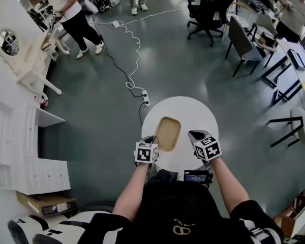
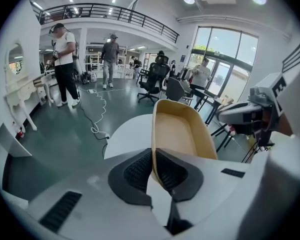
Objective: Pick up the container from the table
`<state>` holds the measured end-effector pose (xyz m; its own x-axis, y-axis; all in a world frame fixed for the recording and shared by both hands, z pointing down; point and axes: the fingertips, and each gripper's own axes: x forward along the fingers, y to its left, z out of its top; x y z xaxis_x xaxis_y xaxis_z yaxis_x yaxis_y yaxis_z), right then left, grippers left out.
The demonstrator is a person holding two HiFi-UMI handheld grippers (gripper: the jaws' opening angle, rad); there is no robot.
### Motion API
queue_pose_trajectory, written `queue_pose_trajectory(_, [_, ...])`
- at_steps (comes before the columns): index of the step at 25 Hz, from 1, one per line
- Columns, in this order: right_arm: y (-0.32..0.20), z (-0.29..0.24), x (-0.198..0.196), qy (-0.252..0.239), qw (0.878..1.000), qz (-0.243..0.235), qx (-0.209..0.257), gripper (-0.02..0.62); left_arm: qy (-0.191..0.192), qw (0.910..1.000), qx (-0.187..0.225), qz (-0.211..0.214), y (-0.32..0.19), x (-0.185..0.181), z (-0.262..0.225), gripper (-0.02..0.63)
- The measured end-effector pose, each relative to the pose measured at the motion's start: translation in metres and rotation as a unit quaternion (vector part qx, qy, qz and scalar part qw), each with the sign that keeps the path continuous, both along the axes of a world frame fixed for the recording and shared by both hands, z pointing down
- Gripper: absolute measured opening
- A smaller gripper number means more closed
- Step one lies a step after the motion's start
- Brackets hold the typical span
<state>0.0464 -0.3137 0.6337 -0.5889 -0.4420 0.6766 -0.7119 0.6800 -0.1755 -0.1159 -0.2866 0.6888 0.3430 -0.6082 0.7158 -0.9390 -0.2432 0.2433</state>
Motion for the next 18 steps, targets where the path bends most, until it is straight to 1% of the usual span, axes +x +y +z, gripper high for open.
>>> queue_pose_trajectory(5, [0.005,-0.003,0.006,-0.001,1.0,0.006,0.0,0.066,0.001,1.0,0.001,-0.003,0.006,0.0,-0.002,0.023])
queue_pose_trajectory(8, [0.006,-0.008,0.01,-0.006,1.0,0.001,0.002,0.066,0.0,1.0,0.005,-0.006,0.007,0.005,-0.008,0.023])
queue_pose_trajectory(14, [0.016,-0.013,0.014,-0.016,0.999,-0.027,0.011,0.066,-0.018,0.9996,0.017,-0.015,0.021,0.013,-0.02,0.023])
queue_pose_trajectory(18, [0.026,-0.014,0.012,-0.02,0.999,-0.046,0.014,0.066,-0.023,0.9992,0.017,-0.028,0.039,0.013,-0.022,0.023])
